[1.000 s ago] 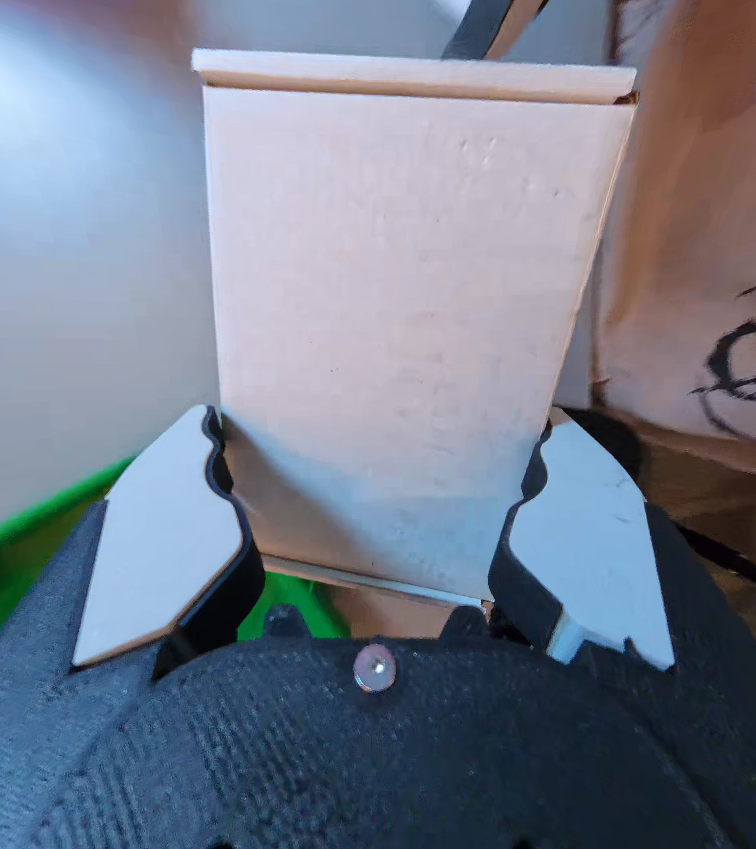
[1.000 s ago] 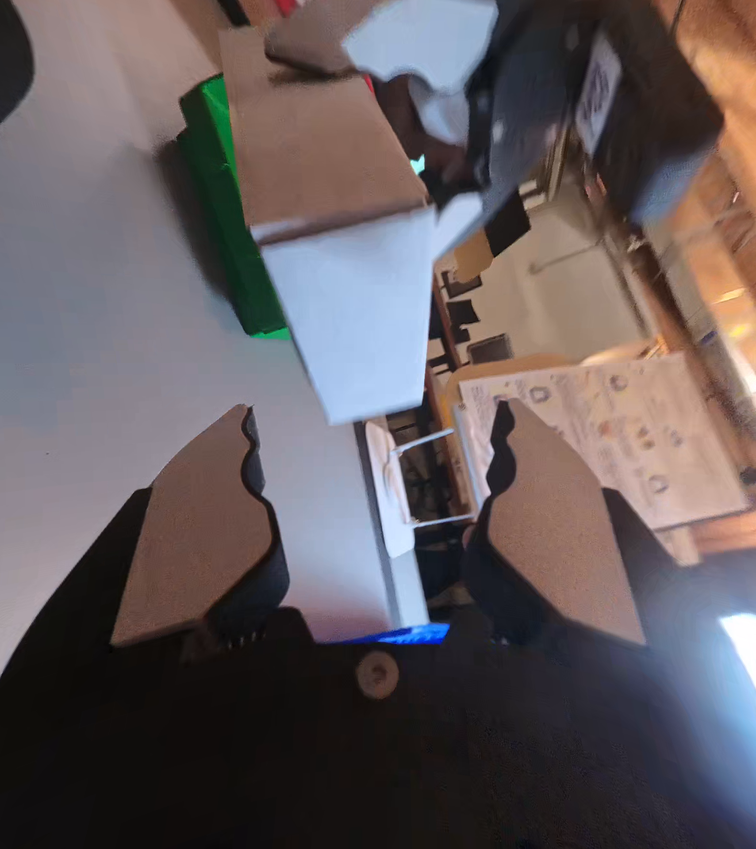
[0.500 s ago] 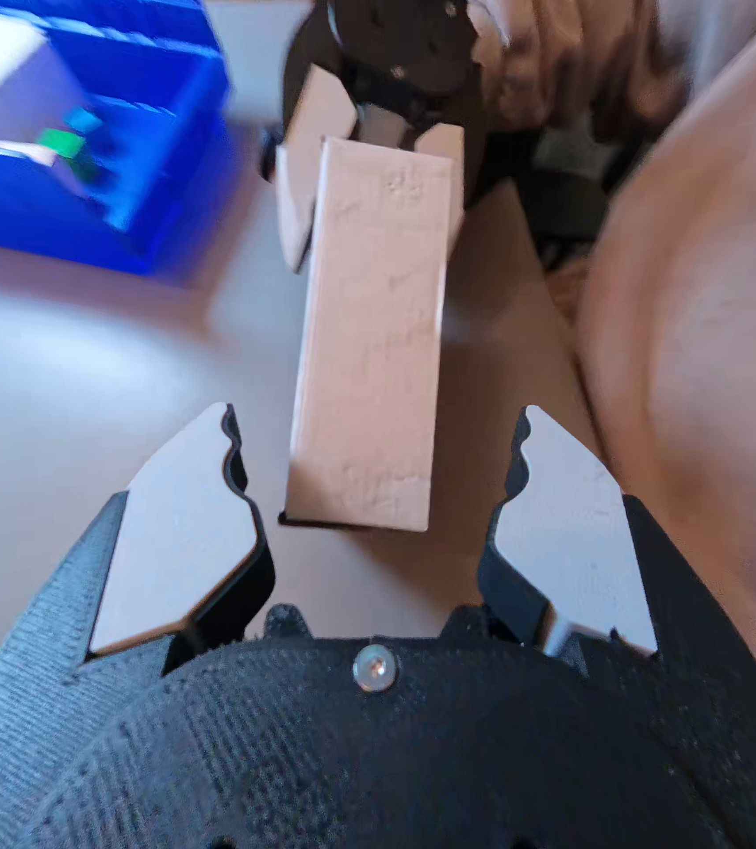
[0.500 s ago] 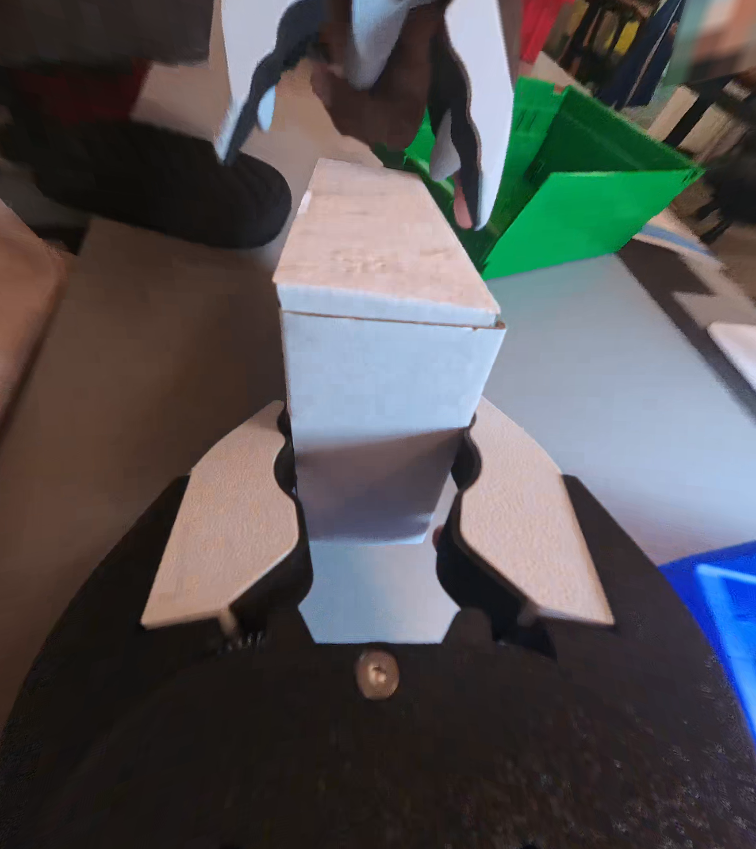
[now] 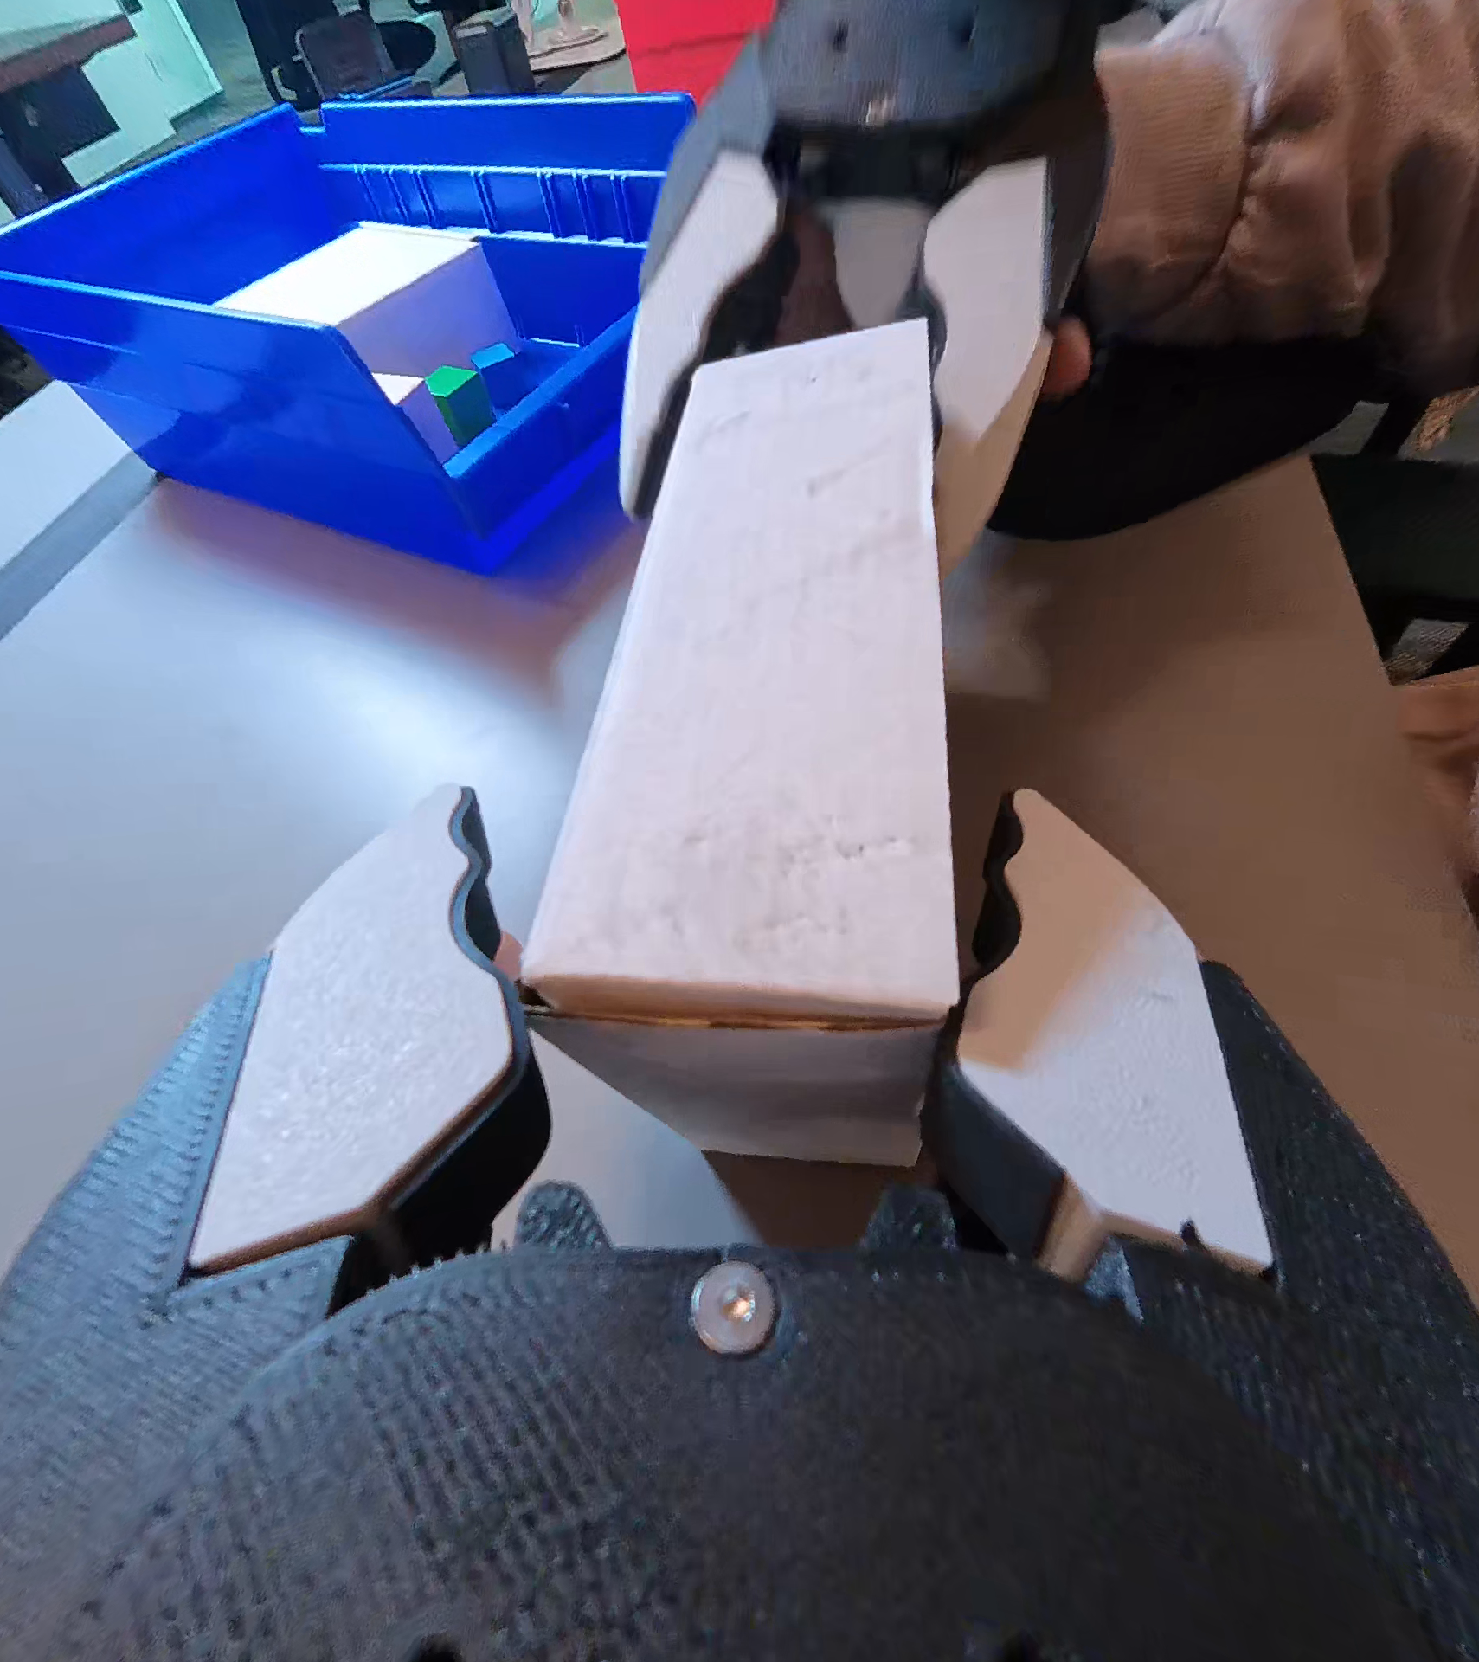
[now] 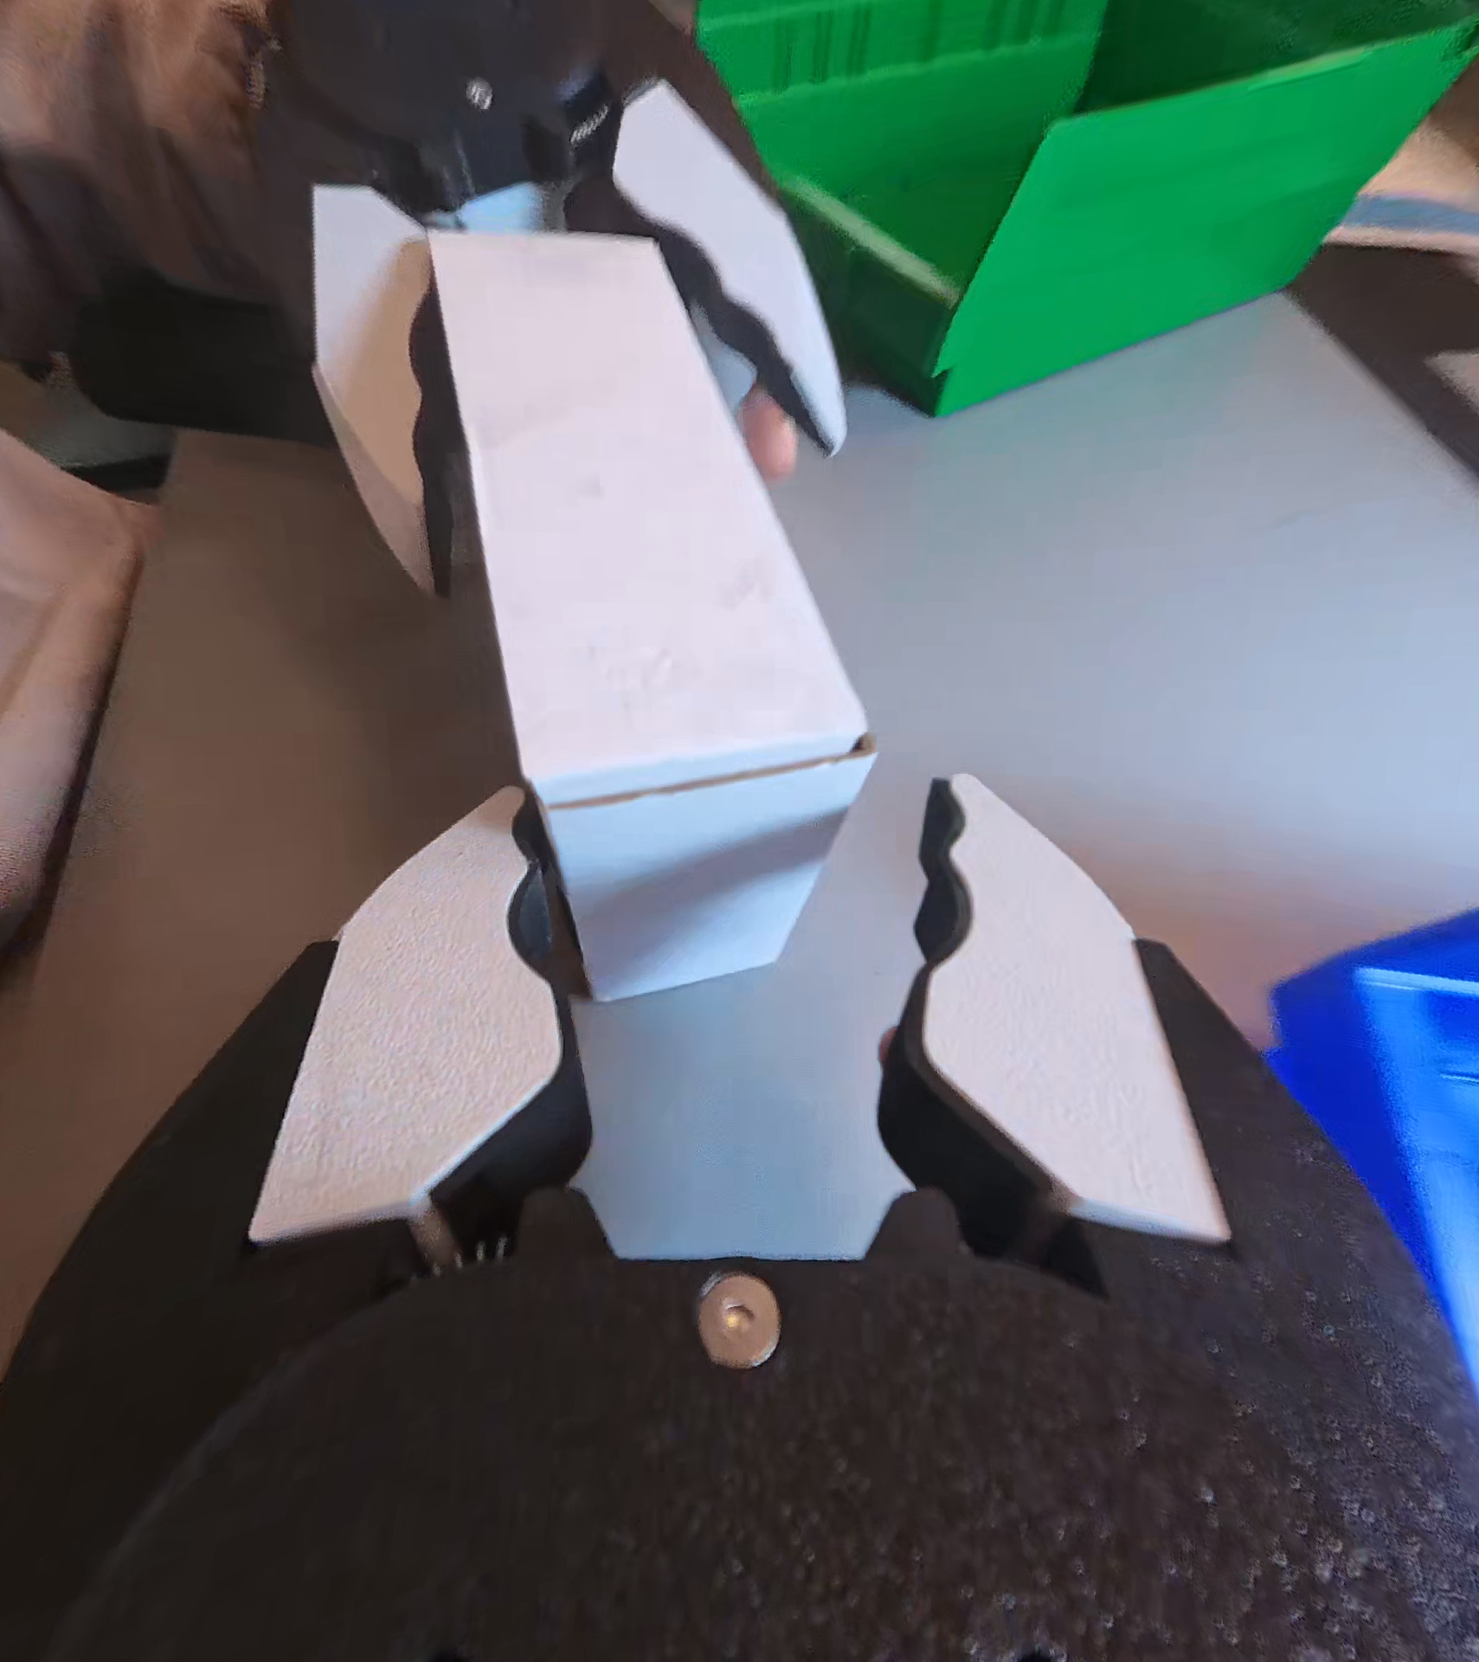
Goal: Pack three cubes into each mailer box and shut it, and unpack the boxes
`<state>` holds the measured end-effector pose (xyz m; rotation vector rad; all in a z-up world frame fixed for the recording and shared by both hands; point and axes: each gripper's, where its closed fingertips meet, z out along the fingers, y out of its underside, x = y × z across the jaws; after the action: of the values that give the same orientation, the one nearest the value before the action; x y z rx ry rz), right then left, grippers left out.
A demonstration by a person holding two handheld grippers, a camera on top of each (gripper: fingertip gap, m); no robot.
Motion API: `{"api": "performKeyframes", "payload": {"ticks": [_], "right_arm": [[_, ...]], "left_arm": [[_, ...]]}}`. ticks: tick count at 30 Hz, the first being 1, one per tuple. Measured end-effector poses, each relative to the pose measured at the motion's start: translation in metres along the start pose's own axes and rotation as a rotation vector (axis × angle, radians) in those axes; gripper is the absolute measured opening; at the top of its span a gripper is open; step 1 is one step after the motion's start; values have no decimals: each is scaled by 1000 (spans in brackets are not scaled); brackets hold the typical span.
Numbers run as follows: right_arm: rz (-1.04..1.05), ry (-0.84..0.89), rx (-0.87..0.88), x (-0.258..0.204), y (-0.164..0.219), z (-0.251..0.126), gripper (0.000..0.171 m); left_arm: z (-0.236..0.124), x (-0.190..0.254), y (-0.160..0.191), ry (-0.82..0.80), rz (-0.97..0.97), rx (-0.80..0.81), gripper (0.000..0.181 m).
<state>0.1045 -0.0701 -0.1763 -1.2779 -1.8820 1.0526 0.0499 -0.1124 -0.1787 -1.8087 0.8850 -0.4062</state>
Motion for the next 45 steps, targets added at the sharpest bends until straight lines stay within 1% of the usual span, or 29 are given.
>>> {"api": "performKeyframes", "payload": {"ticks": [2, 4, 6, 8, 11, 13, 15, 20, 26, 30, 32, 38, 39, 42, 44, 45], "right_arm": [[-92, 99, -11, 6, -18, -14, 81], [-224, 176, -35, 2, -41, -21, 73], [-362, 252, -83, -5, -60, -16, 63], [-503, 305, -160, -13, -69, -4, 53], [-699, 402, -278, -16, -73, 5, 44], [-770, 438, -323, -18, -73, 8, 36], [-801, 467, -331, -20, -75, 8, 36], [-792, 473, -307, -24, -75, 10, 36], [-787, 441, -310, -27, -74, 14, 36], [-776, 423, -312, -28, -72, 16, 36], [-777, 433, -304, -26, -72, 17, 34], [-803, 461, -338, -21, -76, 18, 36], [-834, 483, -347, -21, -76, 19, 35], [-953, 554, -368, -19, -77, 26, 22], [-979, 584, -395, -14, -79, 31, 18], [-987, 578, -425, -11, -78, 34, 12]], "left_arm": [[-1, -2, 1, -24, 3, -4, 103], [-1, -4, 0, -25, -17, 9, 101], [-1, -5, -2, -32, -34, 26, 101], [-1, -5, -2, -36, -34, 38, 101], [-5, -9, 0, -65, -38, 41, 99], [-8, -10, 0, -69, -57, 49, 98], [-8, -10, 1, -88, -49, 35, 98], [-8, -9, 1, -90, -59, 47, 96], [-12, -13, 12, -90, -75, 27, 97], [-10, -8, 13, -70, -64, 17, 85], [-9, -7, 14, -64, -70, 8, 83], [-10, -4, 15, -38, -91, -11, 79], [-11, -4, 15, -29, -104, -10, 78], [-10, 0, 13, -10, -108, -13, 77], [-11, 1, 13, 6, -117, -11, 77], [-11, 4, 11, 9, -102, -7, 76]]}}
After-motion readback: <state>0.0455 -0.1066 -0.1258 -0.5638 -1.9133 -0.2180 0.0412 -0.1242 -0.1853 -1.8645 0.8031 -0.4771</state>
